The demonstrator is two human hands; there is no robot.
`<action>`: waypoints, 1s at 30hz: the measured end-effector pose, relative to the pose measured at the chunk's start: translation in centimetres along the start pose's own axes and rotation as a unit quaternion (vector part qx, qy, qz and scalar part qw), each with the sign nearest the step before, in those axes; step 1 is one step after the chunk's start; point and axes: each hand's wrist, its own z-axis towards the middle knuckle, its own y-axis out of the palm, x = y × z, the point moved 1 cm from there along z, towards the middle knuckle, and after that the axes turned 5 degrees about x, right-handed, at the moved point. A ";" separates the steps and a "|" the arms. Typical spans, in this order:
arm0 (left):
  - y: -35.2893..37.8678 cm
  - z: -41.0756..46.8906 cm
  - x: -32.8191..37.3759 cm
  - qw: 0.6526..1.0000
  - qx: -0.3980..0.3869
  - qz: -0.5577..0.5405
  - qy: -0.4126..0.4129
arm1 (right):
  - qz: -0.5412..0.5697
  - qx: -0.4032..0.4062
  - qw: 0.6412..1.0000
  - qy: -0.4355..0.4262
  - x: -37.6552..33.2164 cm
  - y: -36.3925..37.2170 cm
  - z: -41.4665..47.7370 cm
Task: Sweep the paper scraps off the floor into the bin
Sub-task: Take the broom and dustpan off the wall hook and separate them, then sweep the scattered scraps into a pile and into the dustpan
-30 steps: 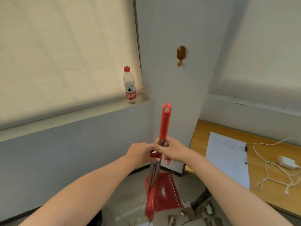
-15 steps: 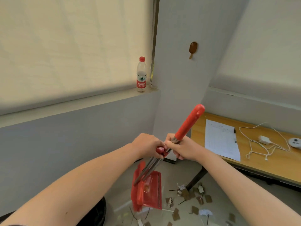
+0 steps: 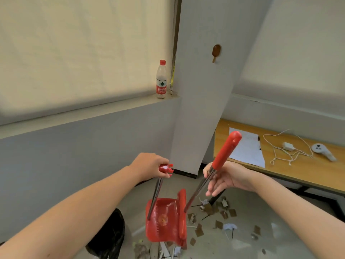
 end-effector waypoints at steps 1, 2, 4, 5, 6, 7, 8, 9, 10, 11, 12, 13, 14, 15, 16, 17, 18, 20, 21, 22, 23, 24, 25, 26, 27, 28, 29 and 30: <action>0.2 -0.6 0.6 1.000 0.006 0.006 -0.007 | 0.006 -0.010 1.000 0.023 0.2 0.0 -0.6; 0.4 -1.3 1.3 1.000 0.014 0.013 -0.015 | 0.017 -0.026 0.998 0.055 0.5 -0.1 -1.2; 0.7 -2.8 2.9 0.999 0.027 0.005 -0.036 | 0.038 -0.068 0.990 0.118 1.4 0.0 -2.9; 1.0 -3.6 3.6 0.998 0.031 -0.008 -0.052 | 0.044 -0.075 0.986 0.139 2.0 0.2 -3.8; 1.2 -4.4 4.3 0.997 0.028 -0.020 -0.068 | 0.059 -0.066 0.984 0.157 2.9 0.6 -4.5; 1.4 -5.2 5.1 0.996 0.014 -0.024 -0.081 | 0.081 -0.042 0.980 0.177 4.1 1.0 -5.1; 1.6 -6.0 5.9 0.996 -0.006 -0.018 -0.085 | 0.105 -0.010 0.974 0.200 5.5 1.3 -5.6; 1.9 -6.8 6.8 0.996 -0.024 -0.003 -0.082 | 0.122 0.017 0.968 0.220 7.0 1.5 -6.0; 2.0 -7.6 7.8 0.996 -0.033 0.006 -0.080 | 0.126 0.034 0.964 0.230 8.5 1.7 -6.5; 2.2 -8.4 8.8 0.996 -0.024 0.004 -0.083 | 0.114 0.042 0.965 0.233 9.7 2.0 -7.1; 2.2 -9.3 9.8 0.996 -0.004 -0.003 -0.091 | 0.101 0.050 0.967 0.231 10.6 2.3 -7.6; 2.3 -10.1 10.9 0.995 0.019 -0.005 -0.100 | 0.089 0.054 0.969 0.225 11.5 2.6 -8.3; 2.6 -11.0 11.9 0.994 0.039 0.000 -0.106 | 0.085 0.055 0.971 0.218 12.4 2.9 -9.0; 3.0 -12.0 13.0 0.992 0.052 0.006 -0.113 | 0.093 0.053 0.971 0.213 13.4 3.1 -9.7; 3.6 -12.9 13.9 0.991 0.059 0.008 -0.120 | 0.107 0.055 0.971 0.205 14.5 3.2 -10.3; 4.2 -14.0 14.8 0.990 0.060 0.009 -0.126 | 0.116 0.066 0.971 0.200 15.9 3.2 -10.8; 4.7 -15.1 15.3 0.989 0.061 0.009 -0.131 | 0.114 0.087 0.970 0.199 17.5 3.3 -11.0; 5.6 -17.5 15.8 0.987 0.062 0.014 -0.147 | 0.075 0.135 0.966 0.206 21.3 3.7 -11.2; 5.9 -18.6 15.9 0.985 0.059 0.015 -0.159 | 0.038 0.152 0.964 0.215 23.5 4.2 -11.3; 6.1 -19.7 16.0 0.984 0.055 0.015 -0.171 | -0.004 0.162 0.961 0.225 25.7 4.8 -11.4; 6.3 -20.9 15.8 0.981 0.053 0.014 -0.187 | -0.045 0.163 0.958 0.230 27.6 5.6 -11.3; 6.5 -21.8 15.6 0.979 0.052 0.008 -0.198 | -0.081 0.166 0.956 0.228 29.3 6.2 -11.3; 6.6 -22.4 15.3 0.977 0.052 -0.005 -0.206 | -0.109 0.174 0.953 0.225 30.8 6.5 -11.3; 6.7 -23.2 14.9 0.975 0.052 -0.020 -0.216 | -0.129 0.180 0.950 0.221 31.9 7.0 -11.2; 6.8 -23.8 14.4 0.973 0.050 -0.033 -0.222 | -0.141 0.186 0.947 0.219 32.6 7.3 -11.2; 7.1 -24.4 14.0 0.973 0.042 -0.040 -0.223 | -0.147 0.191 0.945 0.220 33.2 7.5 -11.1; 7.4 -25.1 13.7 0.974 0.030 -0.041 -0.223 | -0.151 0.193 0.944 0.223 33.6 7.7 -10.9; 7.9 -25.7 13.4 0.974 0.013 -0.042 -0.221 | -0.155 0.194 0.943 0.223 33.8 7.8 -10.8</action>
